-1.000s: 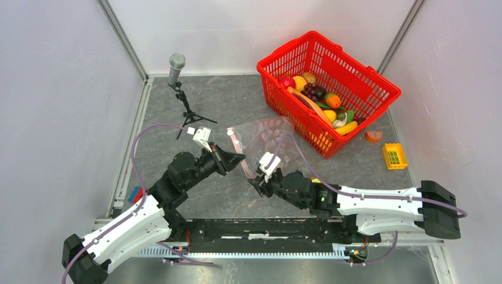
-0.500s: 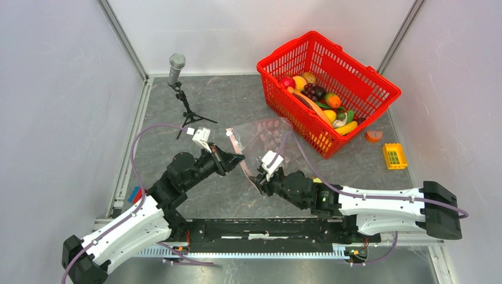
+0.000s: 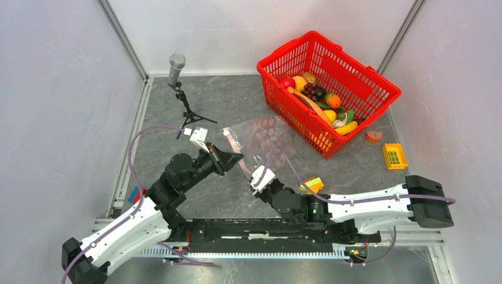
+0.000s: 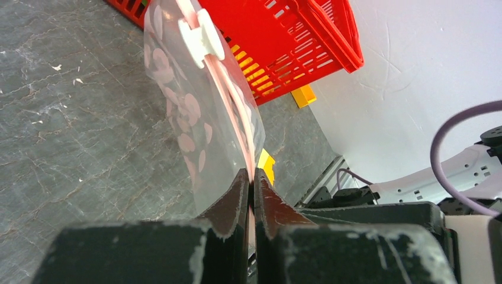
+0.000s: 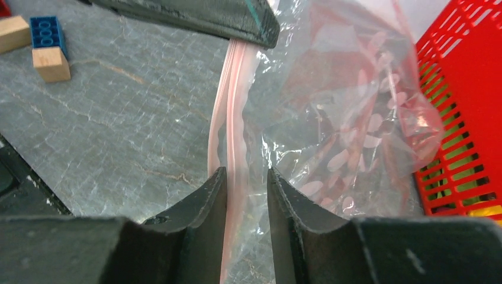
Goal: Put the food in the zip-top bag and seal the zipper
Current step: Open the zipper of the food storage bag at the center of the board.
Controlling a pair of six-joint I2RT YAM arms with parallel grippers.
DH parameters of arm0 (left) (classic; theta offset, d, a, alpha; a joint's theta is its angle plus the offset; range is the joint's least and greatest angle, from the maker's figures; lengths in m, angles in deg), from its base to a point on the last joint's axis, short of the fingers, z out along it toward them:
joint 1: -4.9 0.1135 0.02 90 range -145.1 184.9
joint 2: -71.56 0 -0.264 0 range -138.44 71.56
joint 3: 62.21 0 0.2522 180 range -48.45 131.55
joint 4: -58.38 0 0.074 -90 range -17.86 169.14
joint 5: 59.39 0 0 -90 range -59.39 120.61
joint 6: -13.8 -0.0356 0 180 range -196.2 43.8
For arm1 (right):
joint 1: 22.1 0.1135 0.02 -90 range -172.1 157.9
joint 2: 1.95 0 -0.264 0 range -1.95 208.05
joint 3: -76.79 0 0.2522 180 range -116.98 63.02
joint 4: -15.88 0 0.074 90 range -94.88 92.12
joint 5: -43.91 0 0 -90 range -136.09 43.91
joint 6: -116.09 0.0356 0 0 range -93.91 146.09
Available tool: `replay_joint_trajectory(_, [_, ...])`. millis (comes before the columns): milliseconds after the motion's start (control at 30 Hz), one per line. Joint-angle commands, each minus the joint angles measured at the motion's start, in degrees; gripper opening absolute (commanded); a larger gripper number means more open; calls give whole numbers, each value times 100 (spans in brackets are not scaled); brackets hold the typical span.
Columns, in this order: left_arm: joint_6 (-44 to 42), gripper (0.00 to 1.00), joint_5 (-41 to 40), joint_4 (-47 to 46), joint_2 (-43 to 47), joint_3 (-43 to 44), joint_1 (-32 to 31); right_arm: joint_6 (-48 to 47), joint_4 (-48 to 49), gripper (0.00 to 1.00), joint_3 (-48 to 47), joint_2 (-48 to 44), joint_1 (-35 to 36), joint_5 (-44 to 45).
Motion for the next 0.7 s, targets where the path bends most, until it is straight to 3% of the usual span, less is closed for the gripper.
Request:
replay_joint_trajectory(0, [268, 5, -164, -19, 66, 224, -17, -486, 961, 34, 28, 150, 178, 854])
replay_joint_trajectory(233, [258, 13, -118, 94, 178, 223, -17, -359, 1051, 0, -12, 348, 174, 1039])
replay_joint_trajectory(333, [193, 17, -167, 182, 285, 221, -17, -224, 1117, 0, 80, 238, 133, 1032])
replay_joint_trajectory(367, [141, 26, -155, 203, 306, 235, -17, -201, 1136, 0, 104, 188, 101, 947])
replay_joint_trajectory(433, [-48, 59, -160, 385, 324, 327, -17, 43, 1093, 0, 135, 82, 19, 751])
replay_joint_trajectory(500, [-327, 69, -119, 698, 331, 498, -17, 306, 997, 0, 145, -15, -82, 585])
replay_joint_trajectory(667, [-795, 73, 296, 1147, 112, 871, -17, 797, 996, 0, 233, -225, -294, 302])
